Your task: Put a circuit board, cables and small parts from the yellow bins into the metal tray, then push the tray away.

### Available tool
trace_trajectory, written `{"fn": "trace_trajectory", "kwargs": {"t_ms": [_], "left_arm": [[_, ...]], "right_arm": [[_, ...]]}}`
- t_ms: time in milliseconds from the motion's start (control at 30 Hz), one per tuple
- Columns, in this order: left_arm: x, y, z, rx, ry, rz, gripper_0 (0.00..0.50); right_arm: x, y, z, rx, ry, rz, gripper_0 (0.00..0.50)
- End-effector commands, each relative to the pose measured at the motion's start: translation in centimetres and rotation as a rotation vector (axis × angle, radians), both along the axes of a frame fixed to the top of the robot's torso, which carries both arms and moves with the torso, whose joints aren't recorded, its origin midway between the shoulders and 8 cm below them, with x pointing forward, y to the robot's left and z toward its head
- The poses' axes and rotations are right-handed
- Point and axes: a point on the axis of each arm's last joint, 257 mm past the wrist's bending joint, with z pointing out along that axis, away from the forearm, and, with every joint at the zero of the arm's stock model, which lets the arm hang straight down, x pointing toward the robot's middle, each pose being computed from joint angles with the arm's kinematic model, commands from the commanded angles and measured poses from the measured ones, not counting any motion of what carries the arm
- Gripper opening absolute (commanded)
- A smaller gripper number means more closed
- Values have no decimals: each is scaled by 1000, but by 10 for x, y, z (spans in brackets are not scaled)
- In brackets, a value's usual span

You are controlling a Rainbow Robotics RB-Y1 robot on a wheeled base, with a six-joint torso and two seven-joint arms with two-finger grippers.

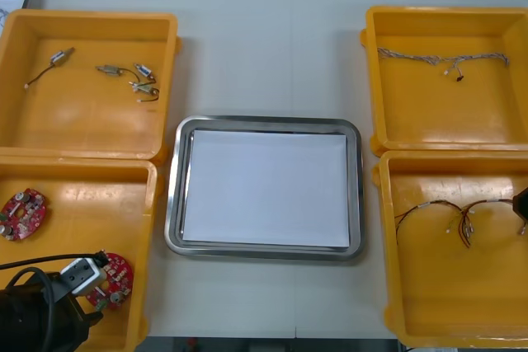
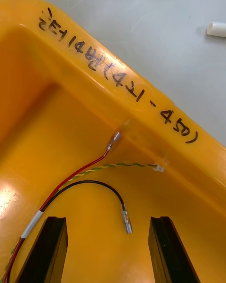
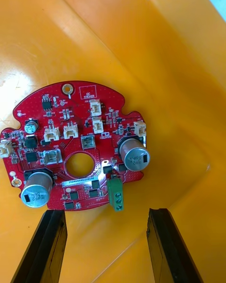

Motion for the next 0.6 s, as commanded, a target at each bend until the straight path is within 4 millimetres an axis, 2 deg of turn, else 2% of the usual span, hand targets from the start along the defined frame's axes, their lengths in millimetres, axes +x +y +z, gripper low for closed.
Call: {"fn": "trace_trajectory", "kwargs": {"t_ms": [33,600], "left_arm": [[-13,-14,-5,9,-3,-56,500],[-9,-16,-19,10,-1,-22,500]], "right_arm": [[-9,7,-21,18,-3,-26,500],[-13,-2,-48,-7,2,-50,500]]}}
